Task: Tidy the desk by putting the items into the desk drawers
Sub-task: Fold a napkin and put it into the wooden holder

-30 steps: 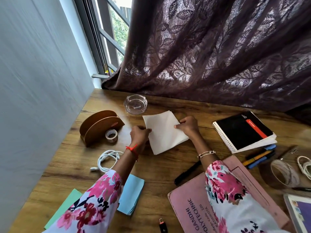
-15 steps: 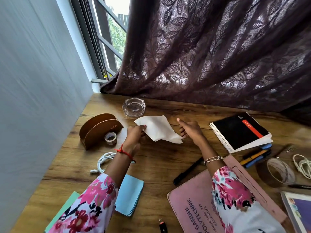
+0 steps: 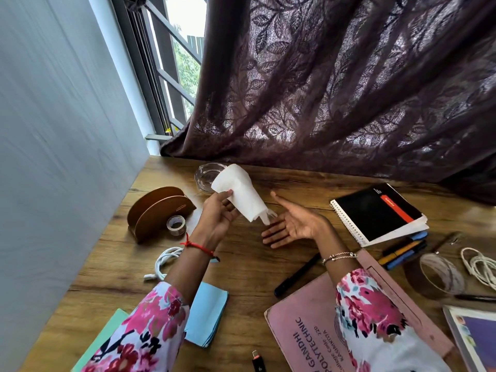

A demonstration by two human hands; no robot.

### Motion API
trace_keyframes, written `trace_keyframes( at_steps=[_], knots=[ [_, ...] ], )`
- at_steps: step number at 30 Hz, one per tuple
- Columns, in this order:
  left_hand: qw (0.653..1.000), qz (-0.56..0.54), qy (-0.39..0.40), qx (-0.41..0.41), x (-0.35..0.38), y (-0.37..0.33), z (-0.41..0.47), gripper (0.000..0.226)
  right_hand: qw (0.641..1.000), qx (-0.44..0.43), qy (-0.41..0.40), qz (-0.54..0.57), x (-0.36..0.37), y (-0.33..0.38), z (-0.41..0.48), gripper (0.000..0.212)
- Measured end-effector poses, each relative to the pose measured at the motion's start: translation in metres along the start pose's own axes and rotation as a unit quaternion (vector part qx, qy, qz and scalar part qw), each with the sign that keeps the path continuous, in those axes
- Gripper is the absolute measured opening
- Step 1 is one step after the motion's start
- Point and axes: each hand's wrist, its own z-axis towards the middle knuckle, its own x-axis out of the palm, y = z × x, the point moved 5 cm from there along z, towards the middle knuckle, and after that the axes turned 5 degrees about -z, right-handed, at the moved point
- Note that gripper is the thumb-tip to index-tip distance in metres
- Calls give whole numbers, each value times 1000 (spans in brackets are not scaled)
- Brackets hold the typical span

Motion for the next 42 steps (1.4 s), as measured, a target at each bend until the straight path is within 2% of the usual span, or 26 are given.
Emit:
trace_keyframes(
  at_steps=[3, 5, 7, 11, 15, 19, 25, 35, 42],
  knots=[
    [999, -24, 26, -1, 5, -1, -4, 8, 993, -45, 74, 81, 12, 0, 1, 95],
    [999, -23, 39, 1, 7, -1, -6, 8, 981, -111, 93, 126, 16, 6, 1, 72],
    [999, -11, 34, 2, 6, -2, -8, 8, 971, -171, 45, 159, 13, 12, 0, 46],
    [999, 39, 4, -3, -5, -4, -6, 11, 963, -216, -74, 142, -6, 20, -7, 12],
    [996, 89, -25, -7, -22, -7, -3, 13, 963, -232, -125, 54, -21, 24, -16, 18],
    [982, 185, -31, 33, -33, -12, 3, 33, 962, -232, -144, -19, -28, 24, -21, 29],
    [950, 301, -3, 78, -45, -20, 11, 38, 962, -223, -146, -59, -34, 22, -23, 32],
    [951, 298, -9, 88, -53, -13, 20, 21, 960, -220, -165, -55, -42, 16, -15, 20],
    [945, 320, -12, 74, -59, -9, 27, 18, 962, -209, -171, -45, -45, 10, -14, 23]
  ],
)
